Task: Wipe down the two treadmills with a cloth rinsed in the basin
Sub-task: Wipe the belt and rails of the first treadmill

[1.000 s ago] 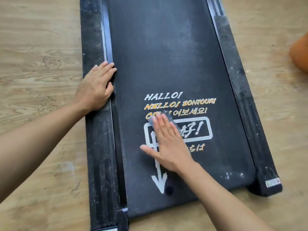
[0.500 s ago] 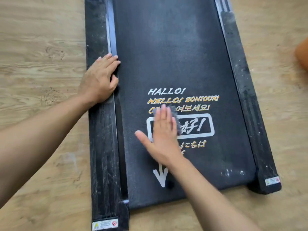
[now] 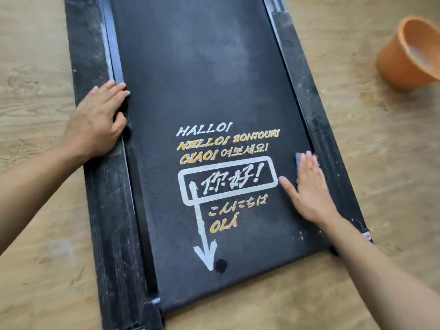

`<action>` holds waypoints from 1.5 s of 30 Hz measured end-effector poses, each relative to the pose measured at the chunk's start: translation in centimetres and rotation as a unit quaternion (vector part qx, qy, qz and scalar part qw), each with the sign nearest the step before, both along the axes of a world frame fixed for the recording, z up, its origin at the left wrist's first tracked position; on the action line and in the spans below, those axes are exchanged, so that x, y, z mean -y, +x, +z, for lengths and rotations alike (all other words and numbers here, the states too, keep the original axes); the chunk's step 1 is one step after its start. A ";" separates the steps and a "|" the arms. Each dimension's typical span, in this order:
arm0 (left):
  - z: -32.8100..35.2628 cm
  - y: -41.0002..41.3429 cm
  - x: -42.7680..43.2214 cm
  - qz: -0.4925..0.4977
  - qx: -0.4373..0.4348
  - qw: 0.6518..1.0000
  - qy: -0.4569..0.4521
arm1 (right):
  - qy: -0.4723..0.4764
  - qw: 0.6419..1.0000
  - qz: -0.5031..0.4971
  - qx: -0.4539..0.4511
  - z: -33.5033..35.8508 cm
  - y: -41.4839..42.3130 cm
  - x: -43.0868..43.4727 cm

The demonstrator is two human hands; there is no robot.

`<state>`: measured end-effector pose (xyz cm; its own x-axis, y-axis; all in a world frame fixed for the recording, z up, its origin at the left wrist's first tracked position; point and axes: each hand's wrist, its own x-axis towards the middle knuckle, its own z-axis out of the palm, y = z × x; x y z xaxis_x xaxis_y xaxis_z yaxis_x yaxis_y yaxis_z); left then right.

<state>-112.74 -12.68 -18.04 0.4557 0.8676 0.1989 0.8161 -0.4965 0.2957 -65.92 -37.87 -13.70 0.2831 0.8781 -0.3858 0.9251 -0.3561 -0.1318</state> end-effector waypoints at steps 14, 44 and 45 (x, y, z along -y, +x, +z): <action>0.2 0.1 0.0 0.007 -0.016 1.000 -0.009 | 0.026 0.961 0.234 -0.142 -1.7 -32.8 -0.4; 0.2 1.4 0.8 0.034 -0.028 0.997 -0.069 | 0.067 0.990 0.027 -0.122 8.5 -0.2 -3.6; 0.5 2.0 1.3 0.039 -0.011 0.996 -0.084 | 0.086 0.978 -0.011 -0.189 9.3 -1.3 -4.0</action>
